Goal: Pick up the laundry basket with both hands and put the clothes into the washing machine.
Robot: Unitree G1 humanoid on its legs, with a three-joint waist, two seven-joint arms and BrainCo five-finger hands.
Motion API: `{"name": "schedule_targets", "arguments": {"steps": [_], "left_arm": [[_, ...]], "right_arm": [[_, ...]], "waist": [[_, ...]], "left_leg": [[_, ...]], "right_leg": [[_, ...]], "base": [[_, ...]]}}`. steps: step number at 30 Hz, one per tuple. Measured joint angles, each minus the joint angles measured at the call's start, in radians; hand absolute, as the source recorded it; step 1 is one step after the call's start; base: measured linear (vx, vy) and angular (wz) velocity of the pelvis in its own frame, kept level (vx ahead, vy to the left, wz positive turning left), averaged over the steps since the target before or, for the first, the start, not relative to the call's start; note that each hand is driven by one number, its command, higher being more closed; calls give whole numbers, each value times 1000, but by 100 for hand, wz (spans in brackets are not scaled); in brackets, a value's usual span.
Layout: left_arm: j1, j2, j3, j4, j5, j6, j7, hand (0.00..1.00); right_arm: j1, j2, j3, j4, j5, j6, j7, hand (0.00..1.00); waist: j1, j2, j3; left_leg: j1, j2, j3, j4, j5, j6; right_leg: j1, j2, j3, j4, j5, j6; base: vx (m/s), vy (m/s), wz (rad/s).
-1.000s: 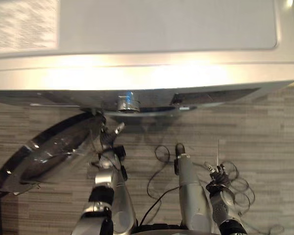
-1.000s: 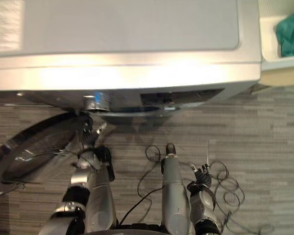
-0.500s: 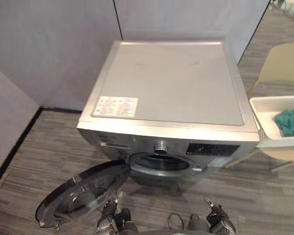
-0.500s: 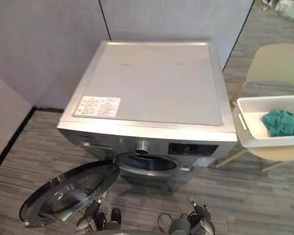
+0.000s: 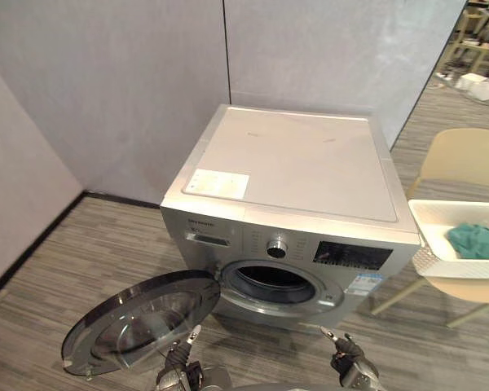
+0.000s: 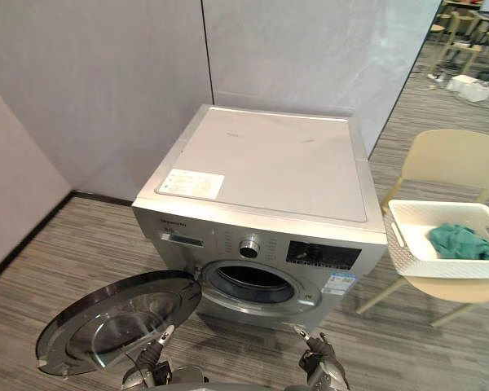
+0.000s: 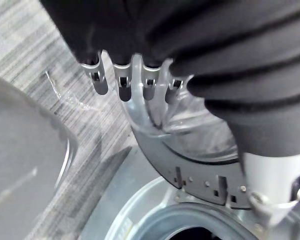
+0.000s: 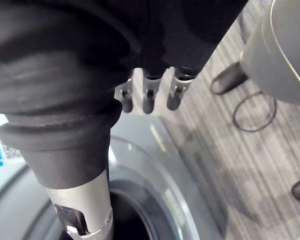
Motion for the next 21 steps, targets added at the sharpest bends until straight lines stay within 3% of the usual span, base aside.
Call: {"name": "schedule_targets", "arguments": {"steps": [2,6,8,10,11,12,15,17,18,20,21], "left_arm": [[-4,16,0,4,10,2,2,0],[-9,21,-75,9,49,0,3,0],[-17,25,-115,20,77,-2,2,0],[-40,11,-121,51,78,-2,0,0],[-45,-5,-120,67,82,0,-2,0],[-45,-15,-124,67,93,2,-11,0],[-42,-17,-122,86,113,2,-26,0],[-46,-1,-121,85,114,1,-35,0],[-46,8,-126,84,115,1,-39,0],[-43,15,-140,85,116,2,-40,0],[-42,30,-165,86,118,3,-40,0]], "right_arm": [[12,35,1,-5,-1,4,2,0],[49,47,19,-35,-4,5,3,0],[49,46,23,-41,-5,5,3,0],[47,36,19,-47,-22,5,3,0],[43,23,16,-54,-31,5,1,0],[42,8,8,-52,-35,9,2,0],[54,-5,-55,-34,-61,8,4,0],[50,-8,-86,-20,-64,12,6,0],[39,-12,-118,-8,-69,16,13,0],[43,-30,-171,6,-70,21,21,0],[51,-33,-188,38,-70,29,23,0]], "waist": [[5,-31,-11],[4,-35,-17],[4,-44,-24],[10,-24,-21],[12,-15,-11],[3,-8,-6],[4,13,-6],[3,10,-8],[-1,18,-8],[-1,1,0],[-1,-16,4]], "left_leg": [[3,-3,45,-36,18,16],[20,-3,149,-93,25,24],[25,8,210,-127,37,25],[47,40,297,-170,80,47],[89,56,354,-217,105,51],[139,55,398,-239,108,46],[230,52,422,-285,114,35],[247,48,438,-323,116,30],[246,59,463,-334,123,19],[251,50,491,-352,127,11],[262,48,493,-359,127,6]], "right_leg": [[-19,10,17,-26,54,-13],[-66,3,58,-87,133,-43],[-118,10,52,-85,182,-3],[-166,34,-48,-94,248,-63],[-171,24,-157,-84,244,-93],[-173,13,-242,-21,191,-128],[-153,47,-189,17,183,-112],[-160,66,-146,-35,187,-61],[-171,57,-191,-46,102,-51],[-192,32,-259,-23,96,-59],[-186,45,-259,-42,121,-54]], "base": [[-57,155,-55],[-55,87,-84],[28,16,-114],[60,-26,-115],[81,-95,-104],[74,-97,-92],[27,-92,-71],[-25,-108,-78],[-44,-143,-75],[-72,-85,-44],[-63,-52,-32]]}}
